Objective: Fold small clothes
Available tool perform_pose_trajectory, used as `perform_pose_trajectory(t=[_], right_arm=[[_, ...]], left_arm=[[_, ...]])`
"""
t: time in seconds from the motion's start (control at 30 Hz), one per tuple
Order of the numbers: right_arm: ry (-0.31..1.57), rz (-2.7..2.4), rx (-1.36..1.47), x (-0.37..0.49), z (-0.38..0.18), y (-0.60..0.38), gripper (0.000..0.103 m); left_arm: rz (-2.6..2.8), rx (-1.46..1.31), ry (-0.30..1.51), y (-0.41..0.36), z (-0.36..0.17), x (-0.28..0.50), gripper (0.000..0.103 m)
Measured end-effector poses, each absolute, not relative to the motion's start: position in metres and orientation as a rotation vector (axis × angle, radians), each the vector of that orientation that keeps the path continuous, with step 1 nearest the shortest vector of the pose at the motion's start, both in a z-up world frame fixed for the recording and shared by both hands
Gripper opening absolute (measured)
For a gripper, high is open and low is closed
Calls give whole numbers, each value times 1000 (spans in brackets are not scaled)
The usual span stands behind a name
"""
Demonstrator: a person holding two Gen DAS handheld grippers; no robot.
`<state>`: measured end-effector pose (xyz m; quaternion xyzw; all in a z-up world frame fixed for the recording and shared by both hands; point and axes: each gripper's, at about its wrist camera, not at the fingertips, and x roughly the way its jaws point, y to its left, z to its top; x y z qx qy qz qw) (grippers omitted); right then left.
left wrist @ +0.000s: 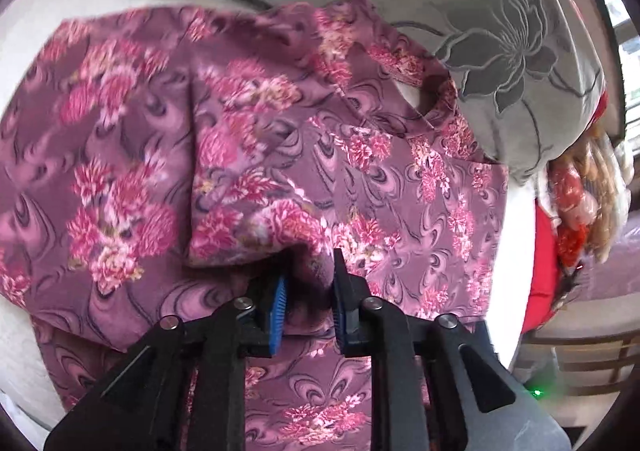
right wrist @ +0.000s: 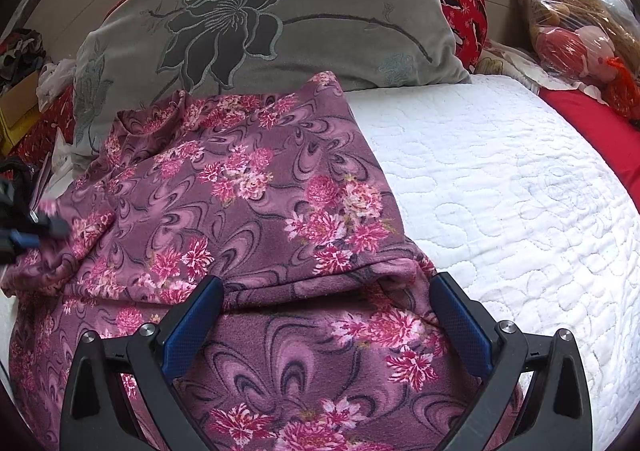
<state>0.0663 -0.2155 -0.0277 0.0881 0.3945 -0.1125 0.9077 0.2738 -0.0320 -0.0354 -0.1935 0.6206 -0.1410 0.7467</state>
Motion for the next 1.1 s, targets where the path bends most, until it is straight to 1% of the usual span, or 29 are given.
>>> perform_pose_trajectory(t=[0.07,0.13,0.2,0.23,0.27,0.33,0.4,0.5,0.67,0.73,0.77,0.8,0.83,0.87,0.9,1.0,1.1], right_arm=[[815,-233,181,66,-28,-216,103],[820,-236,176,67,-28,-215,103],[838,-239,168,69,-26,-214,103],[861,-245,158,72,-24,-213,103],[882,-256,142,76,-20,-210,102],[838,-226,151,79,-3,-200,99],[794,-164,186,85,14,-185,102],[841,2,254,114,23,-157,100],[934,66,198,161,8,-108,98],[987,103,222,173,-3,-98,85],[1010,123,223,178,-7,-92,73],[1004,118,188,178,-7,-85,68],[982,143,156,177,-5,-78,60],[982,198,142,176,-4,-73,25],[982,187,116,173,-2,-70,8],[920,219,168,164,13,-83,7],[848,199,269,152,32,-116,6]], left_arm=[[-339,-509,1367,-16,-32,269,18],[-366,-571,1331,7,-20,258,19],[-376,-581,1289,29,-9,246,29],[-372,-579,1269,39,-5,239,40],[-357,-568,1248,50,-1,232,46],[-334,-545,1218,68,-1,218,47],[-318,-550,1223,78,-10,210,47],[-317,-589,1265,83,-30,207,47],[-326,-625,1312,76,-55,202,47],[-333,-630,1295,77,-55,199,47],[-337,-629,1293,77,-55,199,47],[-341,-632,1295,77,-55,199,47],[-343,-638,1296,78,-56,199,47],[-344,-645,1296,79,-56,199,47],[-345,-652,1296,80,-57,199,47],[-344,-650,1292,80,-56,200,47],[-340,-639,1290,80,-55,198,47]])
